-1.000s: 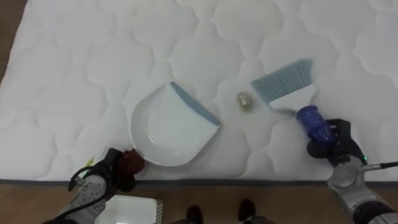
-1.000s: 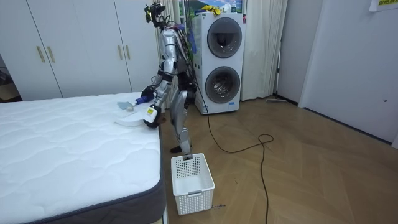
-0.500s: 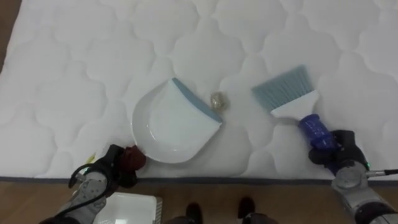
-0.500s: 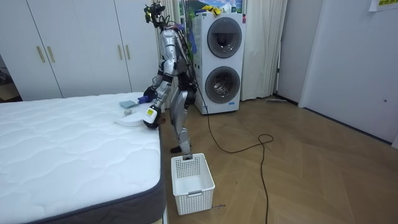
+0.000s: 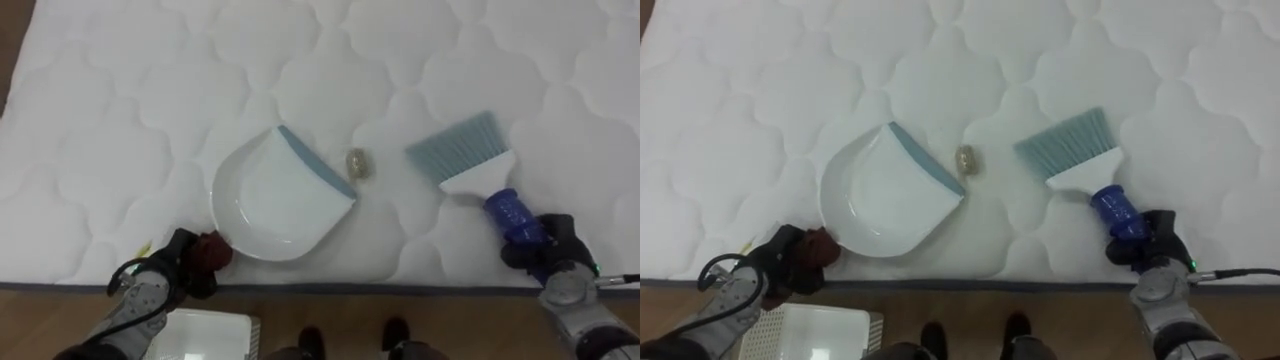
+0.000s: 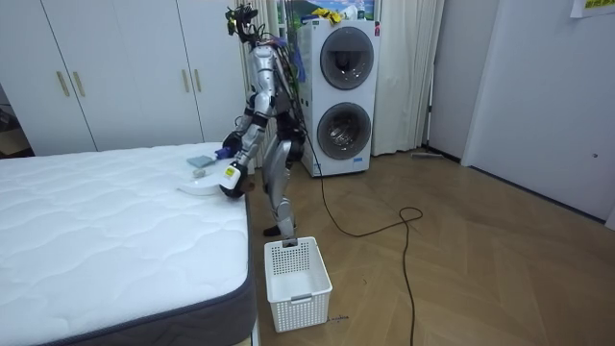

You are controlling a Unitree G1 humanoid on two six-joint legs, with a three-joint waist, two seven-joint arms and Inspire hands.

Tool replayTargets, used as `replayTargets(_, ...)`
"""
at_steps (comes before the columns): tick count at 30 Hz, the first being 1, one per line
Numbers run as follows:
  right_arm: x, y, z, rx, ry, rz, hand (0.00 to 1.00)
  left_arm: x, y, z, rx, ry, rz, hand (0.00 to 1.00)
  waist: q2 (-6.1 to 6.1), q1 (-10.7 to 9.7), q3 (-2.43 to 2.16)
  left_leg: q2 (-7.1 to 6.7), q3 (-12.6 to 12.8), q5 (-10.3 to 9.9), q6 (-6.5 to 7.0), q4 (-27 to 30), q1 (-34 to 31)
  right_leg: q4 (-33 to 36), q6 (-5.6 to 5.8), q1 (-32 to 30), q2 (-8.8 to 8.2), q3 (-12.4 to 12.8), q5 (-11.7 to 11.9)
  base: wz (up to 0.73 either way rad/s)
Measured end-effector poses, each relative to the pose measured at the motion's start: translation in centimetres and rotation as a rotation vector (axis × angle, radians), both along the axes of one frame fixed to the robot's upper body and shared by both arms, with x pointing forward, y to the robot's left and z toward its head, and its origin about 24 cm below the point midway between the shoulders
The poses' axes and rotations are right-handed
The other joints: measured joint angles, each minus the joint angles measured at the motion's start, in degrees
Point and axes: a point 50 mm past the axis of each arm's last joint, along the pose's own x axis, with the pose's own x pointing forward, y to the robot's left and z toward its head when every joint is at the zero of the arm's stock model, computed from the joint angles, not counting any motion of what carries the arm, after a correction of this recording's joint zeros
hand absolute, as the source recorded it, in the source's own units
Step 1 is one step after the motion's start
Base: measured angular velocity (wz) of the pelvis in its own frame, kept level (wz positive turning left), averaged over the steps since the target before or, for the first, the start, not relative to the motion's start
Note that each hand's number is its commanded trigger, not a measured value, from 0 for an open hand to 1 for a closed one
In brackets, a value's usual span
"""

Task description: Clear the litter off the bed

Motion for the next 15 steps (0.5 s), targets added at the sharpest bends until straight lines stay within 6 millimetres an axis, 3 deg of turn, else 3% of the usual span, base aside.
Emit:
replayTargets(5,0.2,-1.6,0.9,-0.155,0.076,0.075,1.0,1.2,0.2,1.0,0.075,-0.022,-0.053,1.0,-0.78,0.1,0.06,0.07,0.0,0.0,0.03,0.5,-0.7,0.8,0.0,-0.7,-0.02,0.0,0.0,0.02)
replayTargets(12,1.4,-5.1,4.5,-0.517,0.211,0.259,1.0,1.9,2.5,2.7,0.218,-0.036,-0.107,1.0,-4.01,0.9,0.1,0.67,1.2,0.0,0.03,0.1,-0.6,0.2,-0.41,-1.2,0.21,0.4,0.4,-0.1)
replayTargets(15,2.4,-5.2,5.6,-0.636,0.243,0.335,1.0,2.2,3.0,3.4,0.263,-0.055,-0.133,1.0,-5.11,1.9,0.17,1.25,1.6,0.1,-0.14,-0.3,-0.6,-0.4,-0.84,-1.2,0.16,-0.9,1.0,-0.14)
